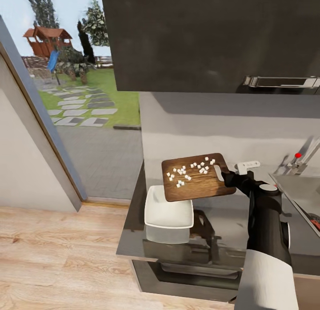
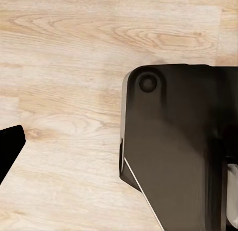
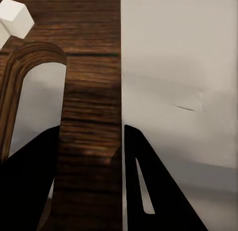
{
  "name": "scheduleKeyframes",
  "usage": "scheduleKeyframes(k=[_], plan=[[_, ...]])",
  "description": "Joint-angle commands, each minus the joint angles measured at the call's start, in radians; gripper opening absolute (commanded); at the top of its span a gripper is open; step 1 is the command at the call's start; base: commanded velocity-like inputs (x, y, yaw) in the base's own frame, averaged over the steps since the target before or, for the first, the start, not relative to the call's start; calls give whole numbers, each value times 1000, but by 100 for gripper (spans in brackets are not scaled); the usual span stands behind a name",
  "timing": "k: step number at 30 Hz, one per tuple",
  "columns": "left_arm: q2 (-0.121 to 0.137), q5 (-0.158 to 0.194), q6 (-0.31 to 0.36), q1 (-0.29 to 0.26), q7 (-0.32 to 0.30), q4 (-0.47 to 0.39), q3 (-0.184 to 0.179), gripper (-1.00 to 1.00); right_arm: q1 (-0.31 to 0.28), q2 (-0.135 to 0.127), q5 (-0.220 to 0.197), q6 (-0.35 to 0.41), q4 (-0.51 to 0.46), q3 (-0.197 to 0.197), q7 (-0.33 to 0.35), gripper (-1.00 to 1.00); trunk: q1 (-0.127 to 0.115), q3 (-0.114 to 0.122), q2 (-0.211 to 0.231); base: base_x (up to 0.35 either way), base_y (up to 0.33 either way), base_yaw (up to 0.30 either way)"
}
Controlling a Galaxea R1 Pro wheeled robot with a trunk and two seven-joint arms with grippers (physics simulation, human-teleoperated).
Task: In the kitchen, take the Vidalia onion out of the sink, dice it on the chopping board with the paring knife, put the diced onion into the bowl on the countertop, then place both the paring knife and the chopping board into the sink.
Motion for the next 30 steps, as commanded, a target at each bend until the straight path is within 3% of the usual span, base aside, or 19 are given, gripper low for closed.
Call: scheduleKeyframes(k=[1,4,8,22,30], plan=[[1,4,-1,0,8,-2,-9,100,-1,1,6,0,-1,-2,10,-100,1,-2,-2,0,0,0],[1,4,-1,0,8,-2,-9,100,-1,1,-45,-1,-2,-3,8,-100,1,-2,-2,0,0,0],[1,4,-1,0,8,-2,-9,100,-1,1,-73,-6,-1,-4,6,-100,1,-2,-2,0,0,0],[1,4,-1,0,8,-2,-9,100,-1,1,-77,-103,-1,-7,6,-100,1,-2,-2,0,0,0],[1,4,-1,0,8,-2,-9,100,-1,1,-77,-122,-1,-8,6,-100,1,-2,-2,0,0,0]])
